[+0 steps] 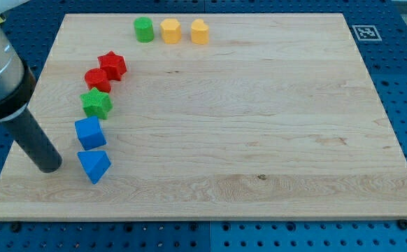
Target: Slide the green star right a bit
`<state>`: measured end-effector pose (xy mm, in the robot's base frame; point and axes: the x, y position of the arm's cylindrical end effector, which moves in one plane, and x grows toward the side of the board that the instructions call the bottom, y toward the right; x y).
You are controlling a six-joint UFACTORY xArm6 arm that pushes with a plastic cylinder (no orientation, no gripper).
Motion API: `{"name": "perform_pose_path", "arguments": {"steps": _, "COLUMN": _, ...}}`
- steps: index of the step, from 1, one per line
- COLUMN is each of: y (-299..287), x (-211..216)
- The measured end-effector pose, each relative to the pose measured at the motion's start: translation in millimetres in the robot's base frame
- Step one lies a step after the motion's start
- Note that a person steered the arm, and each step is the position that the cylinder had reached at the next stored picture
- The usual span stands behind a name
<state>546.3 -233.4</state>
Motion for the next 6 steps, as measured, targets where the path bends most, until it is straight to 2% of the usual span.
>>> {"name": "perform_pose_path", "arguments": {"steps": 1, "y": -17, "x": -42}}
{"name": "perform_pose_path", "arguments": {"steps": 3, "y": -48, "x": -96}}
{"name": "perform_pose_path", "arguments": {"steps": 5, "y": -34, "x": -103}}
{"name": "perform_pose_path", "arguments": {"steps": 6, "y": 14, "x": -108}}
